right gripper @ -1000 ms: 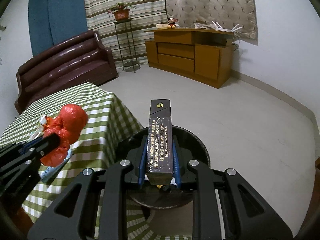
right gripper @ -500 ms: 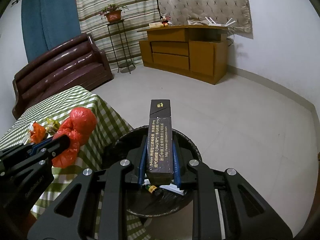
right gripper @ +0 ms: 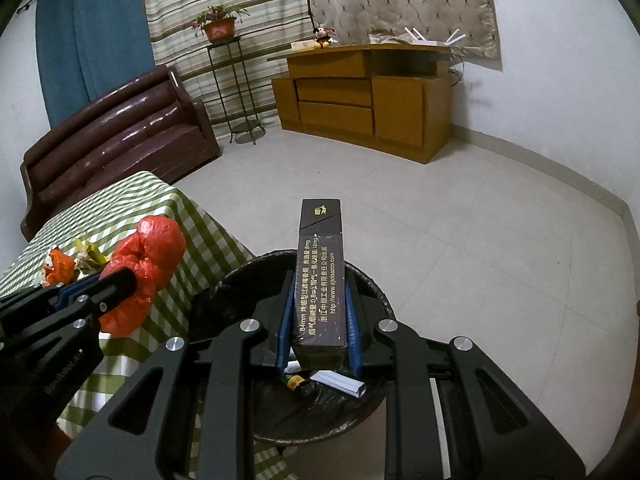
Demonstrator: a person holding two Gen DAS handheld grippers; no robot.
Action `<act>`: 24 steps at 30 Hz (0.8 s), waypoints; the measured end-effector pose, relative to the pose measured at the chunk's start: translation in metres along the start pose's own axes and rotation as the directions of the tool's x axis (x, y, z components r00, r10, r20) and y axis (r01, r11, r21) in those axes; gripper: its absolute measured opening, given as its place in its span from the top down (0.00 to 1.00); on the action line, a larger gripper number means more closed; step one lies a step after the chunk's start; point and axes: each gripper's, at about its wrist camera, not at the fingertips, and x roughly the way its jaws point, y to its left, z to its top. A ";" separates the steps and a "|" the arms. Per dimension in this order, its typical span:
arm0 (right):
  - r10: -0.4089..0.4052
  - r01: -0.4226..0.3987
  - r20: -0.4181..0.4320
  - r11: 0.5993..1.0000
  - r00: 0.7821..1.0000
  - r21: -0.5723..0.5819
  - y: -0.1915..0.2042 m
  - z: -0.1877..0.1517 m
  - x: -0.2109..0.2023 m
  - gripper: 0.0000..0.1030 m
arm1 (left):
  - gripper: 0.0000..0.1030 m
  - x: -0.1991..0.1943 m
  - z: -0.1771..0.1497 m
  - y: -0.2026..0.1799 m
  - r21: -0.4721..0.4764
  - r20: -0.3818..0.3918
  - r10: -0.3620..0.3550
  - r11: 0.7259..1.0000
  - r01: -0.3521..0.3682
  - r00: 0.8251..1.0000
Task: Collect trash
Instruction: 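Carry the box and red bag over the black bin and open both grippers, then move both tools back over the table toward the remaining trash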
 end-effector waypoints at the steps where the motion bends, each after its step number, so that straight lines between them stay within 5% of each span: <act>1: -0.001 0.001 -0.001 1.000 1.000 0.001 0.000 0.000 0.001 0.79 | 0.85 0.000 0.000 -0.001 0.002 -0.001 0.000 1.000 0.000 1.000; 5: 0.001 -0.001 -0.001 1.000 1.000 0.002 0.000 0.000 0.001 0.79 | 0.82 0.002 0.002 -0.004 0.007 -0.005 -0.002 1.000 0.002 1.000; 13: 0.007 -0.007 -0.002 1.000 1.000 0.026 -0.004 -0.001 0.005 0.78 | 0.58 0.002 0.007 -0.007 -0.003 -0.003 0.000 1.000 0.000 1.000; 24: 0.002 -0.002 0.005 0.999 1.000 0.033 -0.004 0.002 0.003 0.77 | 0.54 0.002 0.008 -0.009 -0.005 0.002 0.002 1.000 -0.002 1.000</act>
